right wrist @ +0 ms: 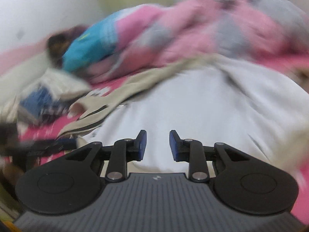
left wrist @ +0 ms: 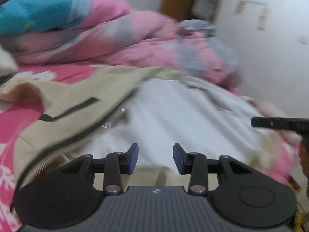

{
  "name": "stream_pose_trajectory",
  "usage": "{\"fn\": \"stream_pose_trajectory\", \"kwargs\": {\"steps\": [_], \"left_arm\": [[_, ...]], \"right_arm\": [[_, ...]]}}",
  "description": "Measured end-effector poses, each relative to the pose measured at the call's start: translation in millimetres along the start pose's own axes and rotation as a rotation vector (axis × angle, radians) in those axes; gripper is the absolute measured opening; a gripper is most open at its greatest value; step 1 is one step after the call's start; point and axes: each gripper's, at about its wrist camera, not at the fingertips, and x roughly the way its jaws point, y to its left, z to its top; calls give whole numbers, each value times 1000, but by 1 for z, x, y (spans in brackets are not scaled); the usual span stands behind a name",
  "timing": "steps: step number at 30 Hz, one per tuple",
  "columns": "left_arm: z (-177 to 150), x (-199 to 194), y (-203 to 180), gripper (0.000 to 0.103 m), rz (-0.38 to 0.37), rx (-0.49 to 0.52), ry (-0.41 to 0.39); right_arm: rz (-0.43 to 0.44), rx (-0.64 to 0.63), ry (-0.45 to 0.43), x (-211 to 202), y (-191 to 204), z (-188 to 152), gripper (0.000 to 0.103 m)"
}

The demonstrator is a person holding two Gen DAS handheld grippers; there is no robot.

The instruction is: Fold clothes

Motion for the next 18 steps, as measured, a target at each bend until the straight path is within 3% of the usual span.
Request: {"fn": "stream_pose_trajectory", "kwargs": {"steps": [5, 9, 12, 13, 15, 18], "left_arm": [[20, 63, 44, 38, 112, -191, 61], [23, 83, 68, 34, 139, -297, 31], [24, 86, 80, 31, 181, -347, -17], [24, 87, 84, 22, 195, -364, -33], [25, 89, 92, 15, 223, -397, -65], [26, 92, 104, 12, 266, -444, -114]], "right_arm": [[108, -260, 128, 130, 48, 28, 23], [91, -362, 211, 194, 52, 25, 22], [29, -422, 235, 203, 29, 12, 20], [0, -398, 234, 196, 15, 13, 20], [-76, -352, 240, 180, -12, 15, 20], [-225, -299, 263, 157, -53, 18, 21]]}}
